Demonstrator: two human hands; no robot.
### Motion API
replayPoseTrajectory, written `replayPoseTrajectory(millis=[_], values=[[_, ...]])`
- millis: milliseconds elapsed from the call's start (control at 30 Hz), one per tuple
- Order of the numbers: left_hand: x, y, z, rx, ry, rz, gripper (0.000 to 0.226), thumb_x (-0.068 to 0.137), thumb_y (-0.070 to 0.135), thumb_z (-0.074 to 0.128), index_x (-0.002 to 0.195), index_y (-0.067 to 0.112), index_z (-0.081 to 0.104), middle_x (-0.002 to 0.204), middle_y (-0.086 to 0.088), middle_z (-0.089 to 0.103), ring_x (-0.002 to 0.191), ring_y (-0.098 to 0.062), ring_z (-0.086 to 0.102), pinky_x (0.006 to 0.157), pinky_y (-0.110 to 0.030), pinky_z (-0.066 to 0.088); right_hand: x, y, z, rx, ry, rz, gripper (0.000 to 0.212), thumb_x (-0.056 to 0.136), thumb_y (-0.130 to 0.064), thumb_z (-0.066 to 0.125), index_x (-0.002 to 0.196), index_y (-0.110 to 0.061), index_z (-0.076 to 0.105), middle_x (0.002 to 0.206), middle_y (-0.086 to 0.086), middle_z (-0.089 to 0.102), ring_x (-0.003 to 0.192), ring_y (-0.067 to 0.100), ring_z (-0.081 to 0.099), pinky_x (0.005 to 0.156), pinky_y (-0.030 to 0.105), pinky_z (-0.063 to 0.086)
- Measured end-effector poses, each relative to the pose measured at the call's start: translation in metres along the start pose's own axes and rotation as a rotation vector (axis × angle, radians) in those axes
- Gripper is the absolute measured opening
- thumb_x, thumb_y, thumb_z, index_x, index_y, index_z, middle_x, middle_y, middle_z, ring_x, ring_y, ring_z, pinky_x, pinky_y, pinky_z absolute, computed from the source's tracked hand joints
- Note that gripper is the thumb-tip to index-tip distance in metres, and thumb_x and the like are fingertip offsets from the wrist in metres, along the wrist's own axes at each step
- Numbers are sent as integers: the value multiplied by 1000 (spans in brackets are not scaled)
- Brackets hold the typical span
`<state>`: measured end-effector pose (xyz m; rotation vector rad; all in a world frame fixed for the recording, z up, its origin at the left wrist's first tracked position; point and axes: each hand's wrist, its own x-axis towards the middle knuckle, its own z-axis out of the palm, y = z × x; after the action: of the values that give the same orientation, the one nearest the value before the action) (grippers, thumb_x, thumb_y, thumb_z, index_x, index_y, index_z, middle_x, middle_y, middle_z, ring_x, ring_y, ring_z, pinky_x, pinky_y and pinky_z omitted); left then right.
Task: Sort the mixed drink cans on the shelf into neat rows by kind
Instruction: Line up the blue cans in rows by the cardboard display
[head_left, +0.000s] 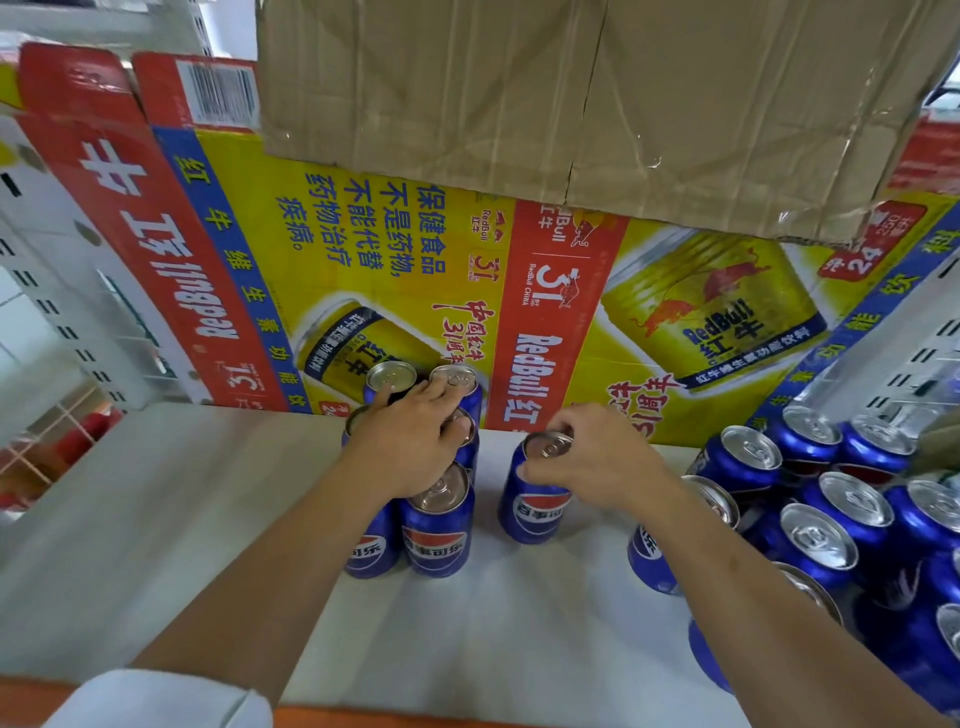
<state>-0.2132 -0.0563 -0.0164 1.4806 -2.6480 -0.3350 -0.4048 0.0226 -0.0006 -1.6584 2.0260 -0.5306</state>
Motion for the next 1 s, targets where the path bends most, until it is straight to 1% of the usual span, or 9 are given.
replayPoseTrajectory(millis=[133,233,333,500,600,667,733,867,1000], values=[[-1,1,-1,3,1,-3,52,103,41,26,153,31,17,162,6,10,147,-12,15,119,-42,8,18,-2,7,-4,122,12,37,72,-45,76,98,-21,65,96,-6,68,83,14,63,60,21,47],[-1,2,-2,4,-5,-8,52,103,42,25,153,32,16,162,7,10,147,-11,15,118,-42,6,38,-8,4,-66,161,6,39,72,-49,75,94,-18,66,91,-2,69,75,14,63,55,23,49],[1,1,-1,-10,-4,-7,51,103,42,25,153,32,19,162,7,11,146,-10,16,119,-44,6,56,-16,1,-73,176,0,40,72,-51,76,94,-19,67,87,-2,68,70,14,62,50,21,43],[0,1,-2,-9,-4,-12,51,103,42,25,153,31,19,162,8,11,146,-10,16,119,-43,8,71,-24,2,-163,189,18,43,76,-51,74,72,-17,48,66,-4,53,54,9,48,42,18,28],[0,2,-2,0,-11,-15,52,103,42,25,153,30,18,162,8,9,146,-10,15,119,-43,7,73,-27,7,-194,206,19,50,78,-53,71,63,-20,38,61,-6,45,55,13,48,42,19,26],[1,1,-2,1,-21,-19,52,103,42,24,153,30,18,162,8,8,147,-11,15,119,-43,7,73,-27,10,-185,233,17,46,80,-52,70,68,-16,45,66,-3,51,58,14,50,42,19,27],[2,0,-1,3,-22,-14,52,103,42,24,153,30,18,162,8,8,147,-11,15,120,-45,7,71,-28,14,-206,257,1,43,82,-52,68,81,-12,52,77,1,58,64,17,54,45,20,31],[2,-1,0,2,-17,-2,52,103,42,24,153,32,16,162,9,9,147,-9,15,120,-46,5,68,-28,17,-245,277,-35,44,84,-52,67,88,-10,55,89,7,65,72,21,56,51,23,37],[1,0,-2,4,-14,-5,52,103,43,24,153,34,13,162,10,7,147,-8,14,119,-43,3,66,-22,21,-203,284,-48,51,83,-54,66,107,-9,59,103,6,66,86,22,62,69,30,52]])
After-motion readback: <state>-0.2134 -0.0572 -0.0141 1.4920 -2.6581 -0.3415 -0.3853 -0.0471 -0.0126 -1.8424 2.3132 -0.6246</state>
